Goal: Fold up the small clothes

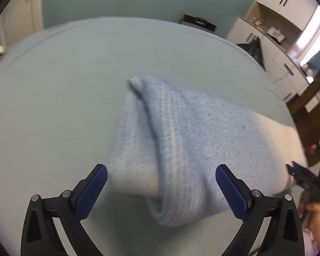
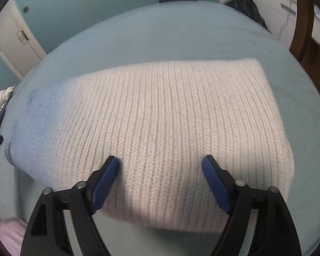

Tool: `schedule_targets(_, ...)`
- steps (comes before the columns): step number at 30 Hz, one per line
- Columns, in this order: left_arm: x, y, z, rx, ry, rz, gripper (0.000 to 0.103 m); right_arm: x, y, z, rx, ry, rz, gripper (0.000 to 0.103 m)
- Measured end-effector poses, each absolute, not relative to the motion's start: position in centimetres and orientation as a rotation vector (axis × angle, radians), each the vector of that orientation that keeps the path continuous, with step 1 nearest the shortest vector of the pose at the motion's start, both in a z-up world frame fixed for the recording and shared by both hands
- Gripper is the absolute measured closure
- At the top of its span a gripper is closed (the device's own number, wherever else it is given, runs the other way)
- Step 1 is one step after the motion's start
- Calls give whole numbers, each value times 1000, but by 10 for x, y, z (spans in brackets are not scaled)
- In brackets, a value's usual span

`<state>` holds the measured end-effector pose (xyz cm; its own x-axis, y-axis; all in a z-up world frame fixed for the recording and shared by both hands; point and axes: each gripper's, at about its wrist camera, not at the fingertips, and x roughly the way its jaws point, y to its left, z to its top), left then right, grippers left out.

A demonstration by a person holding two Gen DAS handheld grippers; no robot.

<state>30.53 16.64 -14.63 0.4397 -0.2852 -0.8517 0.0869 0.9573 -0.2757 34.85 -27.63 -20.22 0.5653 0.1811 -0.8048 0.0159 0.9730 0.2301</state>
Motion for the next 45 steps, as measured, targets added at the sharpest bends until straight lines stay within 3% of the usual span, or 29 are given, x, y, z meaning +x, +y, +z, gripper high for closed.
schedule_targets(2,320,164,-154,-249,1122,-244,4,352,-268,-204,199,974,86,21)
schedule_targets(4,336,162,-160,-307,1142,-243,13,345,-268,-206,201,975,86,21)
schedule_targets(5,342,159,-162,-322,1150,-244,37,340,-267,-208,207,970,89,21)
schedule_targets(6,346,156,-164,-322,1166,-248,72,341,-263,-209,207,968,89,21)
schedule_targets(11,354,135,-170,-234,1213,-216,85,329,-293,-217,201,958,85,19)
schedule_targets(15,341,148,-137,-293,1142,-239,87,328,-310,-208,213,985,77,19)
schedule_targets(18,334,152,-142,-284,1159,-174,87,335,-312,-201,225,1023,64,19)
schedule_targets(23,343,135,-182,-161,1204,-63,82,335,-302,-204,182,1014,69,18)
schedule_targets(28,341,90,-130,62,1115,-9,74,335,-305,-184,194,1019,68,18)
schedule_targets(29,337,82,-118,84,1062,-15,54,333,-306,-180,198,1016,53,18)
schedule_targets(30,330,71,-104,106,998,-31,12,333,-306,-175,199,1004,36,18)
schedule_targets(31,323,60,-93,124,945,-44,0,332,-306,-170,201,987,23,18)
schedule_targets(33,311,34,-80,160,845,-86,0,333,-302,-159,211,958,30,18)
schedule_targets(35,312,4,-86,186,875,-142,0,333,-297,-151,212,932,52,18)
schedule_targets(42,325,-51,-192,203,1102,-161,0,319,-279,-154,132,926,16,18)
schedule_targets(45,317,-53,-206,196,1015,-165,0,326,-280,-172,122,1003,12,18)
